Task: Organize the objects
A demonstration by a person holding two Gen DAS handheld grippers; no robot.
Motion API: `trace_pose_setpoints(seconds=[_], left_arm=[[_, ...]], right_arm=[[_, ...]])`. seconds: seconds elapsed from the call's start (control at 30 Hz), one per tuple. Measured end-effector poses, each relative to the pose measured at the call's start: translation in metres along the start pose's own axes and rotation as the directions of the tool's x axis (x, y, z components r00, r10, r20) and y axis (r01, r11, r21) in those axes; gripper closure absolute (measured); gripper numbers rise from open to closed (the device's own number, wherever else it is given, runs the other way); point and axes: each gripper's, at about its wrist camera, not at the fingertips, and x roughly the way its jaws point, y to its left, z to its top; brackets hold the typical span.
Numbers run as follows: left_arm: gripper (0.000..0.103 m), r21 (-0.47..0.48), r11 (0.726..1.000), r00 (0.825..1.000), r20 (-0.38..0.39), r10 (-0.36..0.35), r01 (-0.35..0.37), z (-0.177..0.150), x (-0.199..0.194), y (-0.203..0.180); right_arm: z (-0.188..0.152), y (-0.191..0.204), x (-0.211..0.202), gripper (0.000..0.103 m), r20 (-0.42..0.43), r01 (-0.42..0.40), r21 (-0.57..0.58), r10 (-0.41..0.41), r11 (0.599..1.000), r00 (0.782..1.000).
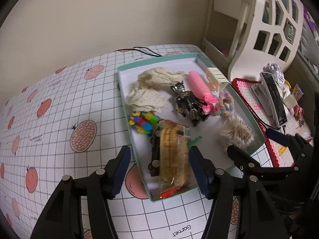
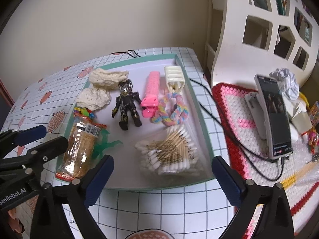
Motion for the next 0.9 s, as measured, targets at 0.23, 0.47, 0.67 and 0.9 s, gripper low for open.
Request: trace_pose_setpoints(seconds=[0.23, 0.47, 0.67, 0.9], left_arm=[[0.019, -0.068, 0.998, 1.000, -0.005, 0.007, -0.008, -0.005, -0.002, 0.016], [0.015, -0.129, 0.991, 1.000, -0.007, 0.022, -0.022, -0.011, -0.002, 0.034], [0.000, -0.174, 0.983, 0.998, -0.001, 0.056, -0.055, -0.017, -0.003, 0.050], [0.000, -0.202, 0.977, 0.998, 0.001, 0.068, -0.066, -0.027, -0.009, 0.057]], right_arm=[[-0.009, 0.015, 0.003, 0.000, -0.007, 0.007, -0.069, -0.007, 0.998, 1.000], [-0.018, 0.028, 0.009, 0.000, -0.019, 0.005, -0.116, -0.007, 0.993, 1.000], [-0.020, 0.027, 0.008, 0.000, -0.026, 0.001, -0.068, -0.002, 0.998, 1.000], [-0.024, 0.025, -0.001, 0.000, -0.019, 0.012, -0.032, -0.012, 0.999, 1.000]])
